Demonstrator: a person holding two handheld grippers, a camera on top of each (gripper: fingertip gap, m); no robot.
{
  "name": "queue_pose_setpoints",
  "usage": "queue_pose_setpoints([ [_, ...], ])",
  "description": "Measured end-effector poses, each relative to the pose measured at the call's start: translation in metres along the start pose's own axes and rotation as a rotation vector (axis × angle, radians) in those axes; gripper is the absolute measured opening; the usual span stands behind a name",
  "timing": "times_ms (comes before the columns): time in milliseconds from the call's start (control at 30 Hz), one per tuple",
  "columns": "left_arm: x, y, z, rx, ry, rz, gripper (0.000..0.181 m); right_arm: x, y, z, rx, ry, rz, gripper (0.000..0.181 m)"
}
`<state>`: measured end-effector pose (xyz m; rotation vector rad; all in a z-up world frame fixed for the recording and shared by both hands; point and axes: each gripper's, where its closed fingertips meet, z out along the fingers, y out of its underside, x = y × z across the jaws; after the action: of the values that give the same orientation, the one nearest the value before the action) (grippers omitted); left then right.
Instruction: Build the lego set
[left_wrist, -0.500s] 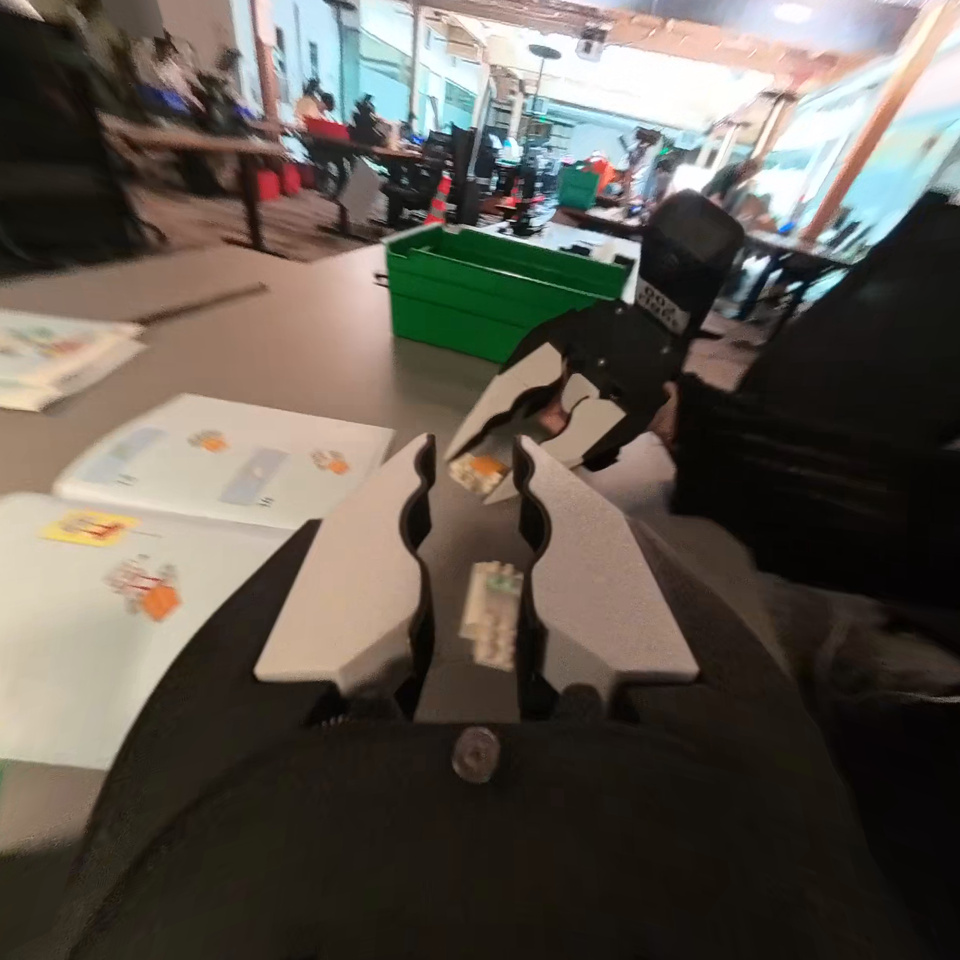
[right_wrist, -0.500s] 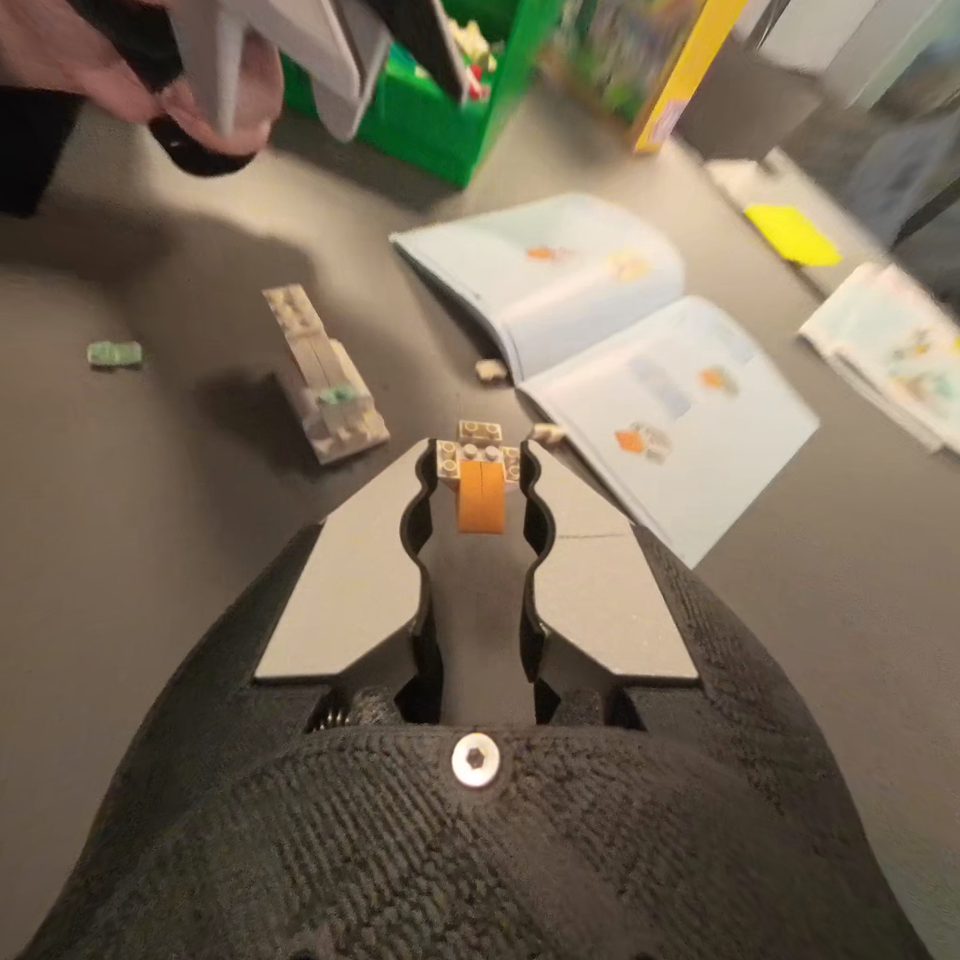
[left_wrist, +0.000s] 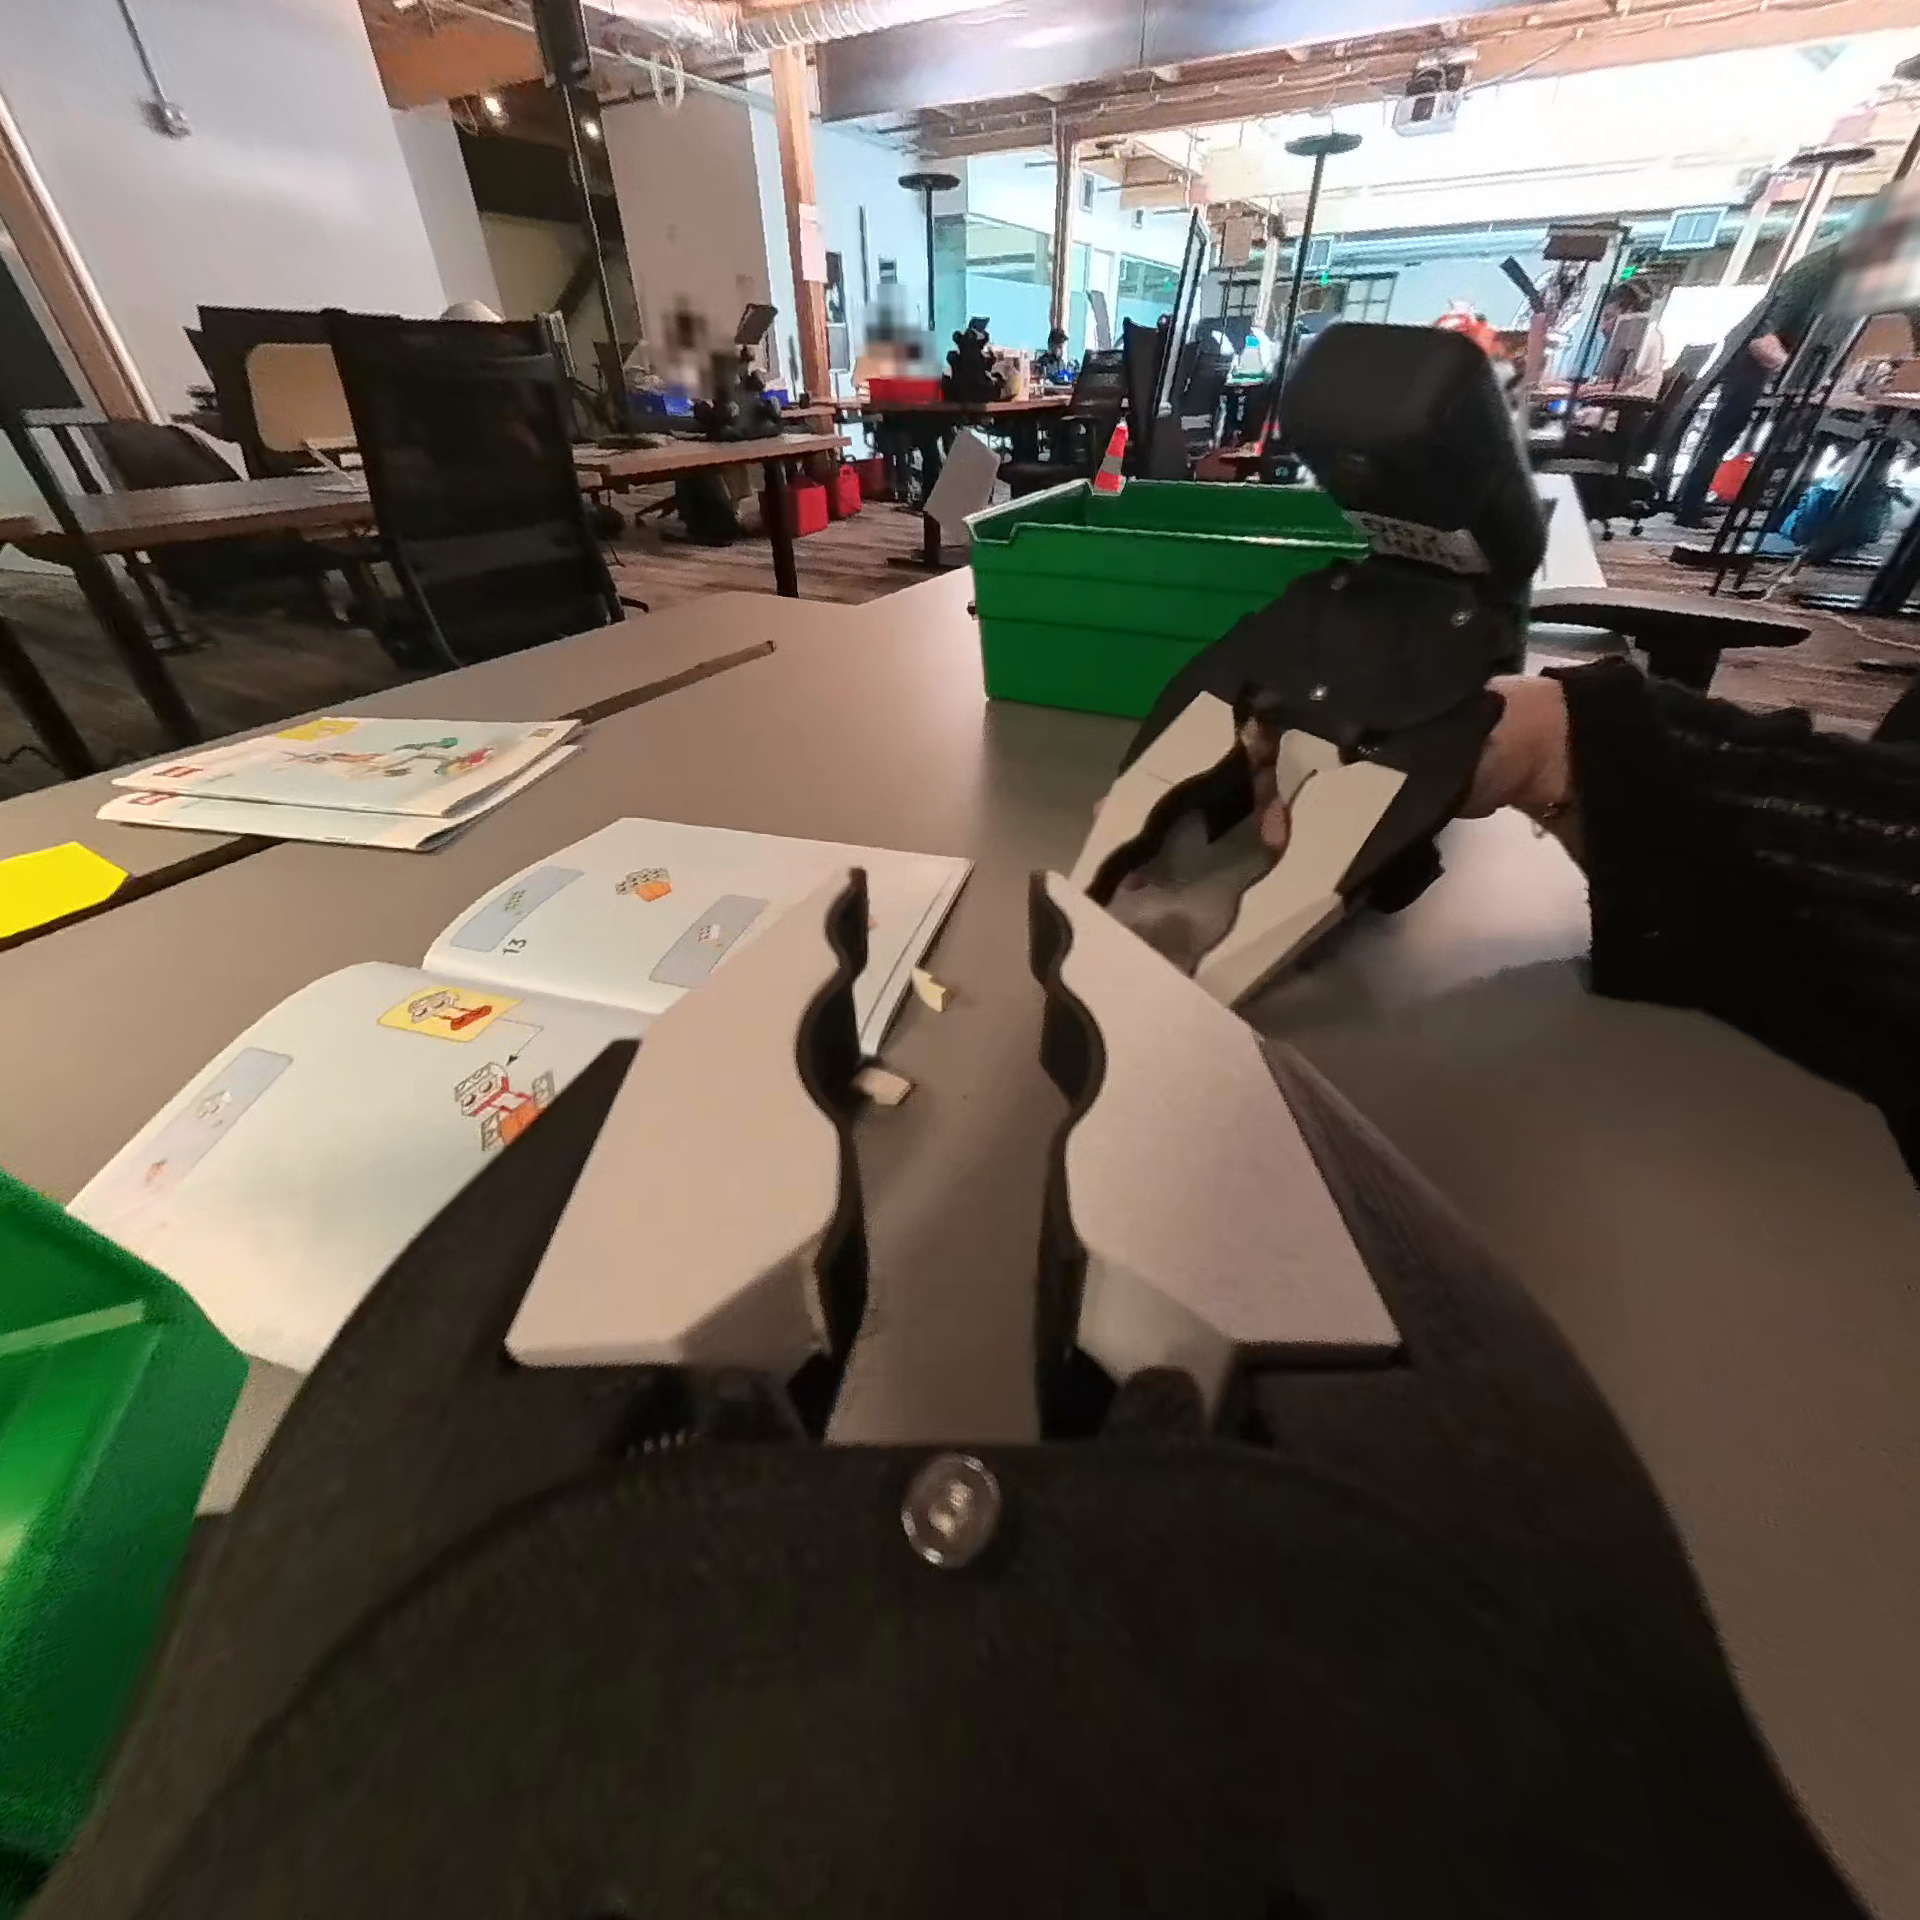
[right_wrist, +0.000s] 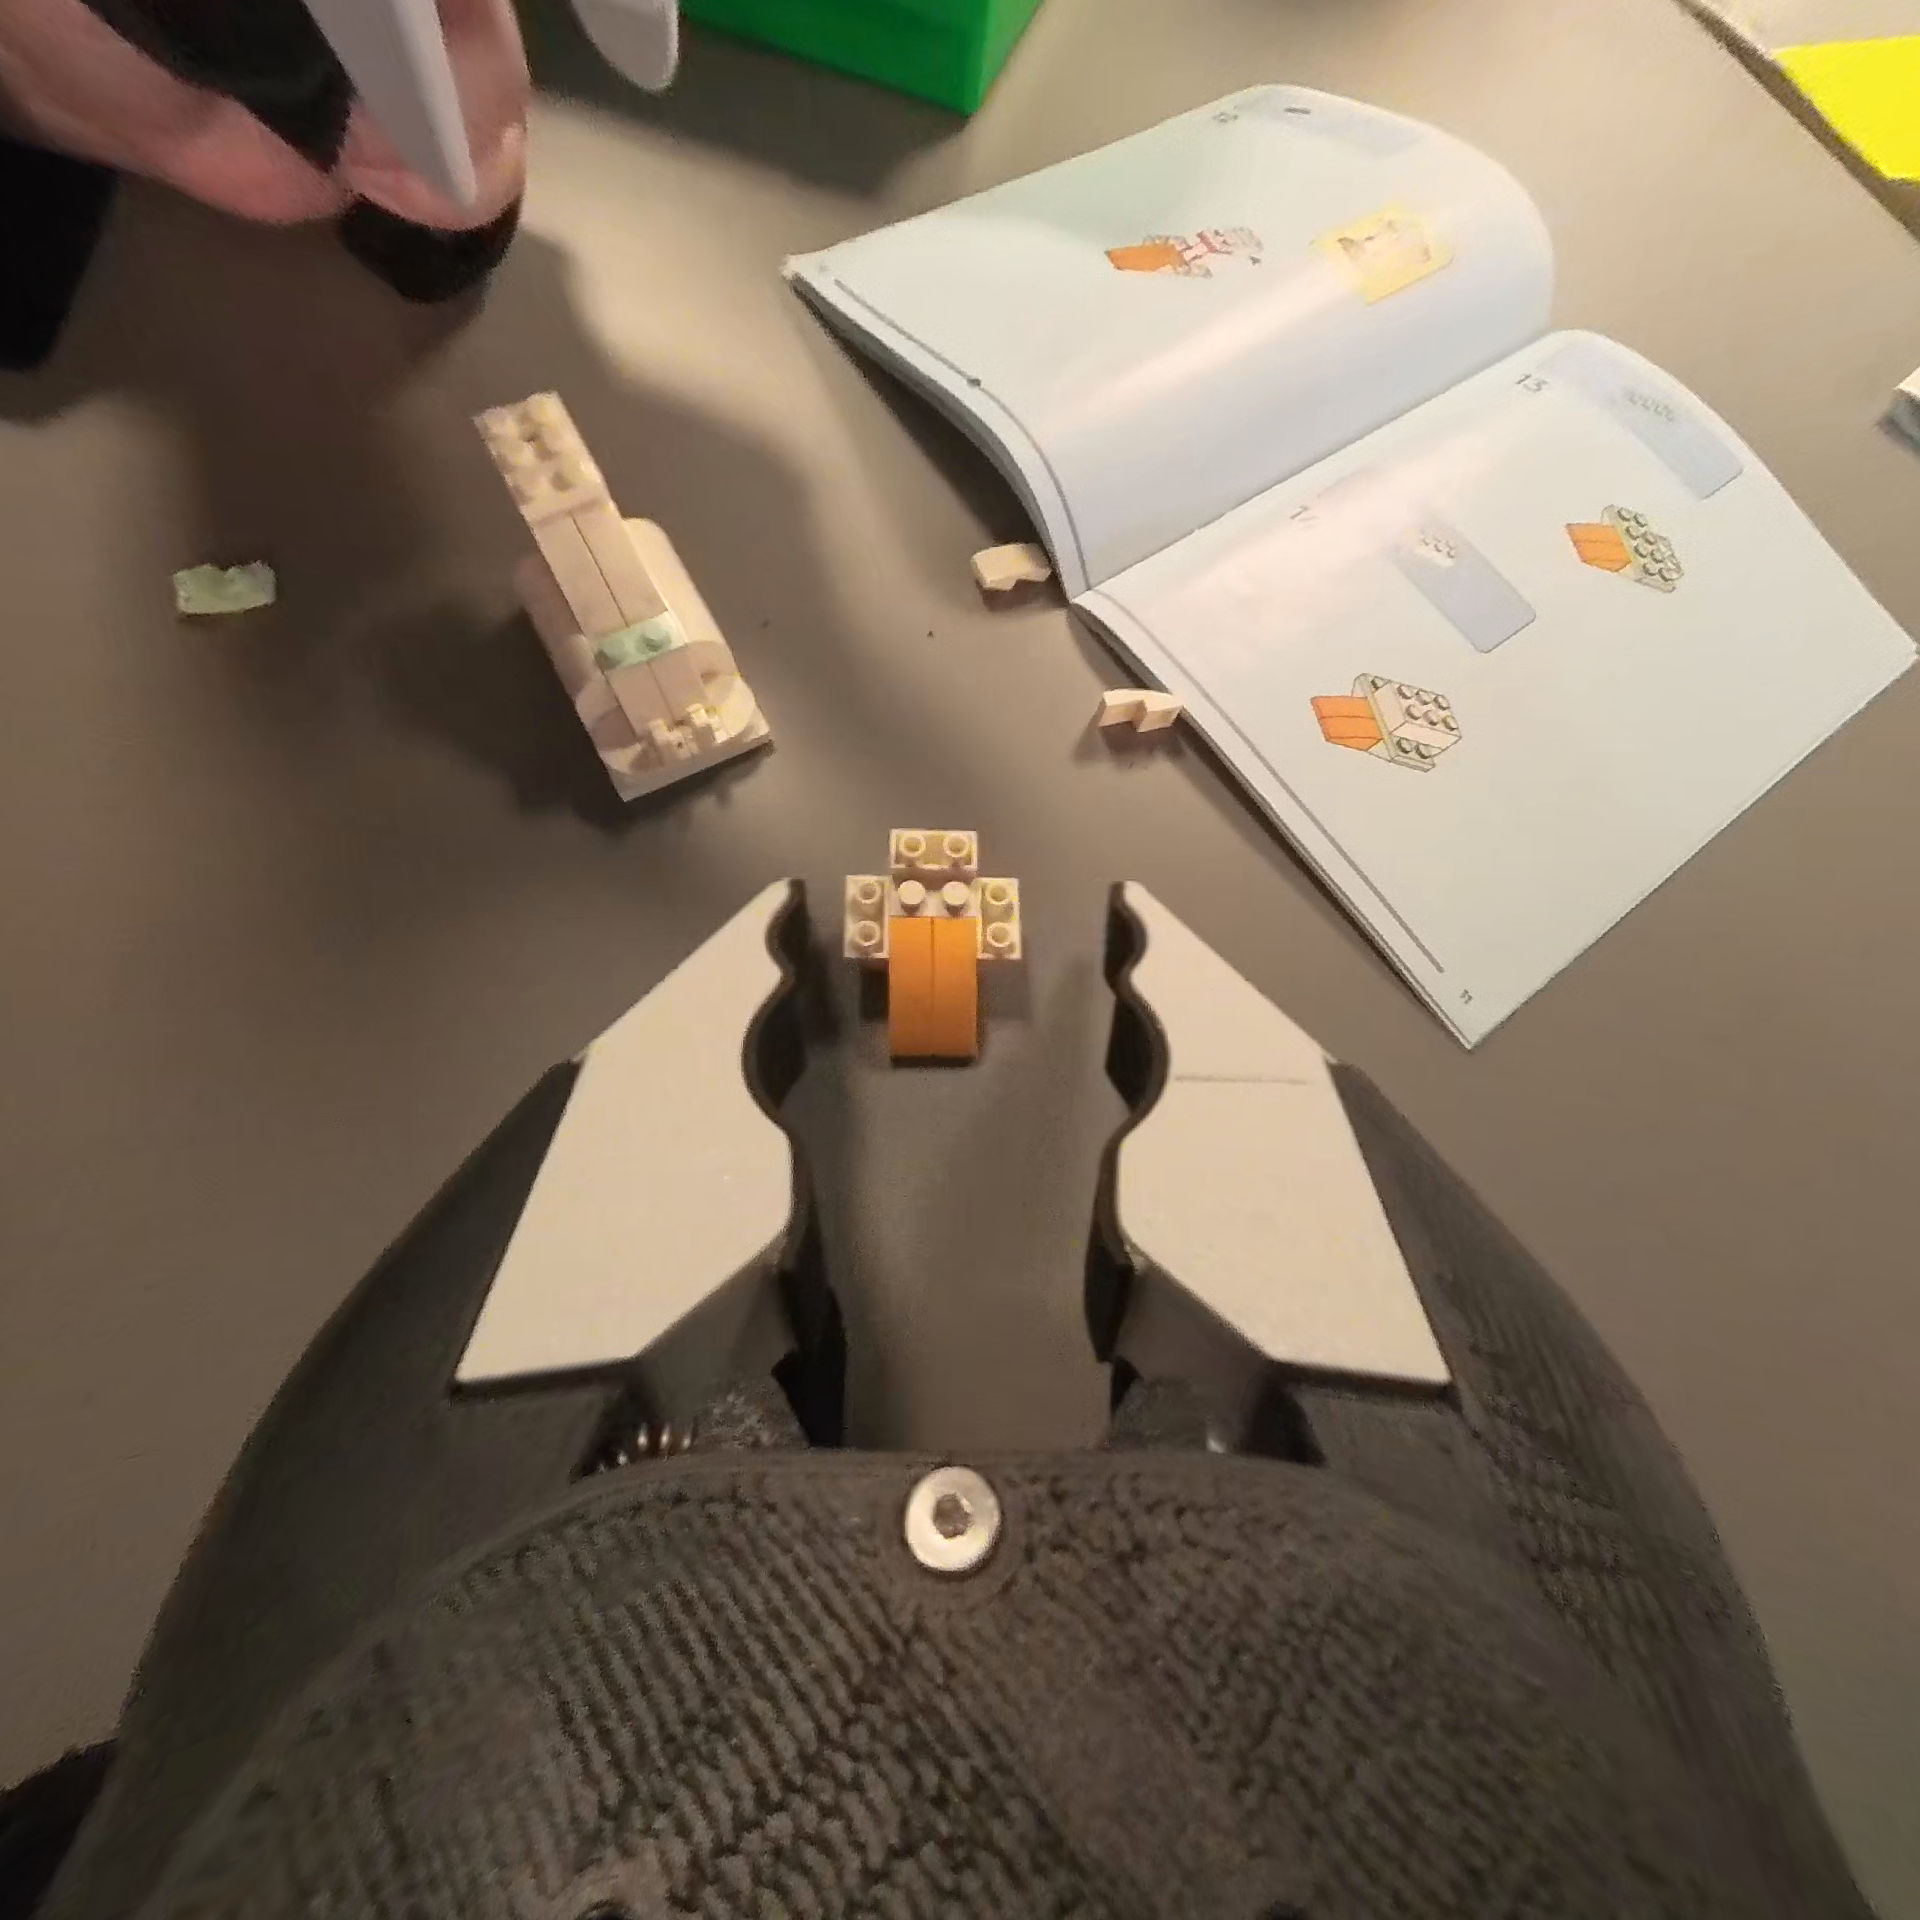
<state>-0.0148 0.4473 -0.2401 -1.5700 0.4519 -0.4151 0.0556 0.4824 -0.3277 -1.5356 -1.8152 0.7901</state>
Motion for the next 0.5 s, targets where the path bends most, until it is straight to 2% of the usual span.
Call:
queue_pose_setpoints([
  [67, -0.001, -0.003, -0.002, 0.025, -0.013, 0.009, 0.030, 0.005, -0.010, -0.008, 0.083, 0.023, 0.009, 0.063],
  [133, -0.002, -0.006, -0.004, 0.043, -0.021, 0.013, 0.030, 0.019, -0.031, -0.026, 0.265, 0.103, 0.016, 0.062],
  [200, -0.005, -0.008, -0.005, 0.058, -0.037, 0.009, 0.030, 0.039, -0.054, -0.056, 0.513, 0.265, 0.014, 0.056],
  [267, -0.010, -0.010, -0.006, 0.072, -0.056, -0.003, 0.030, 0.060, -0.064, -0.088, 0.684, 0.494, -0.015, 0.036],
  [300, -0.012, -0.011, -0.007, 0.079, -0.066, -0.009, 0.030, 0.071, -0.062, -0.100, 0.699, 0.634, -0.046, 0.027],
  [367, -0.016, -0.012, -0.008, 0.089, -0.081, -0.021, 0.030, 0.087, -0.050, -0.111, 0.612, 0.866, -0.136, 0.015],
  [433, -0.020, -0.010, -0.008, 0.083, -0.095, -0.034, 0.030, 0.095, -0.043, -0.111, 0.507, 0.973, -0.205, 0.009],
  [500, -0.024, -0.010, -0.008, 0.079, -0.108, -0.041, 0.030, 0.097, -0.042, -0.107, 0.473, 0.997, -0.238, 0.008],
])
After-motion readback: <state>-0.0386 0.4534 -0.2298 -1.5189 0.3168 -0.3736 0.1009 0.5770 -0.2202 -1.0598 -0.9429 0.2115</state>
